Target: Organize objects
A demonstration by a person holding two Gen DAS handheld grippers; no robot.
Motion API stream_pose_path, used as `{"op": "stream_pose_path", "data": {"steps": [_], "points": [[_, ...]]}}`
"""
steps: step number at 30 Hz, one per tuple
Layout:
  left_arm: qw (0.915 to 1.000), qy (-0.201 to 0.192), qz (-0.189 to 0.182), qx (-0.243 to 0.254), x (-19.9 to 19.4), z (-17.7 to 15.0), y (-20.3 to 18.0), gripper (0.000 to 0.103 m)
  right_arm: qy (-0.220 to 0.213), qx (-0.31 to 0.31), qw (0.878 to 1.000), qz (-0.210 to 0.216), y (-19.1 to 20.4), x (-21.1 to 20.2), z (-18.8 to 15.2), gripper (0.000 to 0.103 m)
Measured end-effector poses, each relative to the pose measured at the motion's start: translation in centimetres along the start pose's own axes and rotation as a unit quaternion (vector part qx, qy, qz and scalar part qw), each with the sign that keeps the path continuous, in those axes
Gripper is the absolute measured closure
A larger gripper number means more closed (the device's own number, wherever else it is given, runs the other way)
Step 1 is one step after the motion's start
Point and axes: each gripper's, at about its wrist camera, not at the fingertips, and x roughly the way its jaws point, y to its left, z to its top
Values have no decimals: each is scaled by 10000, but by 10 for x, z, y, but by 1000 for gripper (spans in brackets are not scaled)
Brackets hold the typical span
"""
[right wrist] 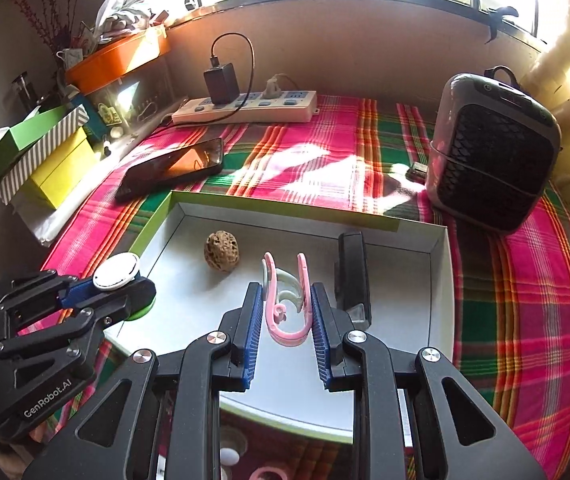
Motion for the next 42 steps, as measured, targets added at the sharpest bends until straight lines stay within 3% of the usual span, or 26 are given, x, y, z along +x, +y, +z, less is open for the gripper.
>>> {"op": "stream_pose_path", "data": {"steps": [20, 42], "points": [[9994, 323, 100, -66, 47, 11, 12, 88, 325, -70, 9994, -136, -2, 48, 19, 78], [9993, 299, 236, 56, 50, 10, 8, 86, 384, -120, 9990, -203, 2, 54, 19, 78]]}}
